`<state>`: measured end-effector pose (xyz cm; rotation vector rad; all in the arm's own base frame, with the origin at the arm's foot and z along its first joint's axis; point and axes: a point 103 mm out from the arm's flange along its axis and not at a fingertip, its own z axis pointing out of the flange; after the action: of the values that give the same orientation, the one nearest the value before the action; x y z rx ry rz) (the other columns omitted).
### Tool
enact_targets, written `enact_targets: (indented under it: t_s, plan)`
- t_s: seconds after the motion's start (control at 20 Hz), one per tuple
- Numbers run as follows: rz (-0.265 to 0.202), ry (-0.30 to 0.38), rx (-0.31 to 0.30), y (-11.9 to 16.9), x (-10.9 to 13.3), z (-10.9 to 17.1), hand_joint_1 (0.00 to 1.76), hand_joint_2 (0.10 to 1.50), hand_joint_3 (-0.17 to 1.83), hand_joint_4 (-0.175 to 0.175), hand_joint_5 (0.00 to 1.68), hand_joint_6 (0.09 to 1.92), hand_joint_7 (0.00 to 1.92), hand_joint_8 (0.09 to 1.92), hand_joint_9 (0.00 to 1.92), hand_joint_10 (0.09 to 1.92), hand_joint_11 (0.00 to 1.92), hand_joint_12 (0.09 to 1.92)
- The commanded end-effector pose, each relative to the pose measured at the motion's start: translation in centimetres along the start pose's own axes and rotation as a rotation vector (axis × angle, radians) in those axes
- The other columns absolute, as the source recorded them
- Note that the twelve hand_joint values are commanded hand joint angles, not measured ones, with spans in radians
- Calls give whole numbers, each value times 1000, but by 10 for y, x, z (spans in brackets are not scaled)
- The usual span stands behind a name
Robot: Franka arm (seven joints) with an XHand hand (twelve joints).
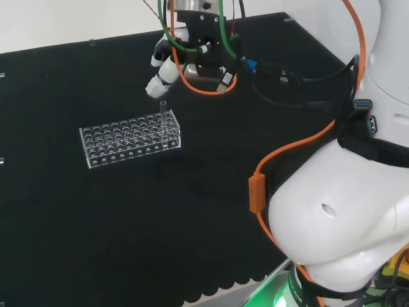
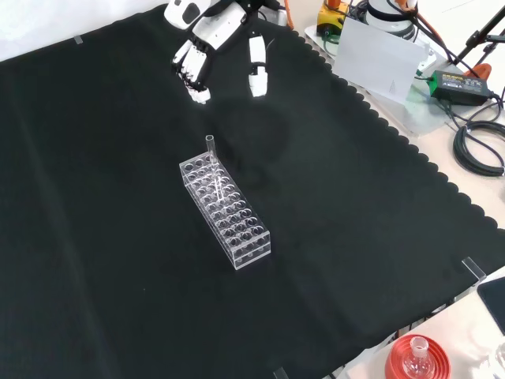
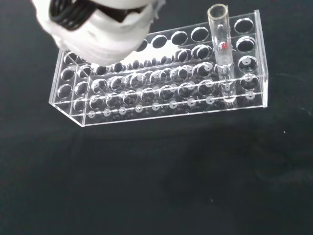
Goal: Pick up the test tube.
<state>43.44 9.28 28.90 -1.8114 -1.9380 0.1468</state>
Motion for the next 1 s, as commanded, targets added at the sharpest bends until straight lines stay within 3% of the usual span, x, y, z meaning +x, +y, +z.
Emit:
enact_targets:
  t_s: [0.05, 0.55, 1.0]
  plan:
    - [-17, -5, 24, 45, -1, 27, 1000, 649, 600, -9, 376, 818, 451, 814, 337, 912, 0, 1456]
    - [-6, -28, 69, 83, -19, 55, 1018, 660, 626, -19, 404, 856, 512, 816, 373, 910, 0, 1482]
    - [-1, -22, 79, 93, -34, 57, 1024, 660, 637, -16, 427, 879, 517, 816, 381, 907, 0, 1489]
